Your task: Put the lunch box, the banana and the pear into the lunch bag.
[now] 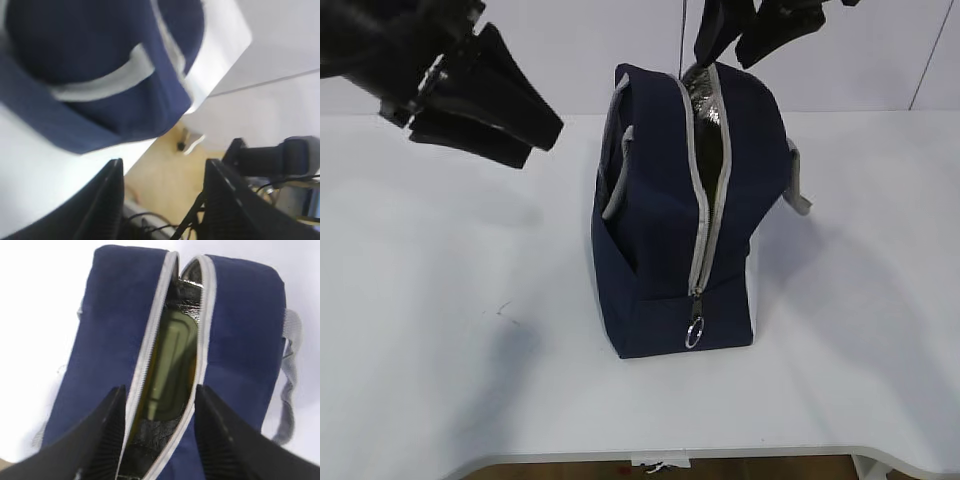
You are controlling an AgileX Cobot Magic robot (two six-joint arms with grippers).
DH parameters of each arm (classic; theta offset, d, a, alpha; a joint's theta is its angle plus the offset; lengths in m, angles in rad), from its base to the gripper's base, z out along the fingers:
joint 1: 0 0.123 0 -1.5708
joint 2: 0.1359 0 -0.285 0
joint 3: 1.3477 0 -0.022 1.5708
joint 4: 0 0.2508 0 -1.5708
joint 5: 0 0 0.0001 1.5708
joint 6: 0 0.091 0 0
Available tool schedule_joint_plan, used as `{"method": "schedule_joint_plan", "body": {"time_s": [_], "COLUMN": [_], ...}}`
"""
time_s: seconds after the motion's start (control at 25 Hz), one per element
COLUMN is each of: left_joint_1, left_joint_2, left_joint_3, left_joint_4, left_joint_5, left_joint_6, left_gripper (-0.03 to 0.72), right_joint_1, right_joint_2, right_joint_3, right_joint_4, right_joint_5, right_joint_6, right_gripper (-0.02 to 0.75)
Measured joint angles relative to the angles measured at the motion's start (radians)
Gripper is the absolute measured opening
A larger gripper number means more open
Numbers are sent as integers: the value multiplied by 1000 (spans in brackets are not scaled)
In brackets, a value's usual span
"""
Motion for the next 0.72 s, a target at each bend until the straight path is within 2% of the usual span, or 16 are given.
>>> {"method": "schedule_joint_plan", "body": {"time_s": [0.24, 0.4, 0.52, 0.72], "left_joint_1": [0, 0, 1, 1], "left_joint_2": [-49, -91, -117, -135], "left_joint_3": [0, 0, 0, 0], "left_joint_4": [229, 344, 393, 409], "left_joint_5": [10, 16, 18, 24], "left_joint_6": [-125, -193, -217, -232], "left_gripper": [391, 382, 362, 354], "right_joint_1": [0, 0, 0, 0], "right_joint_2": [-56, -130, -199, -327], "right_joint_3": [0, 24, 81, 241], "right_joint_4": [2, 2, 2, 2], "right_joint_5": [0, 0, 0, -6], "right_joint_6": [0, -6, -24, -44], "right_gripper": [348, 348, 348, 348]}}
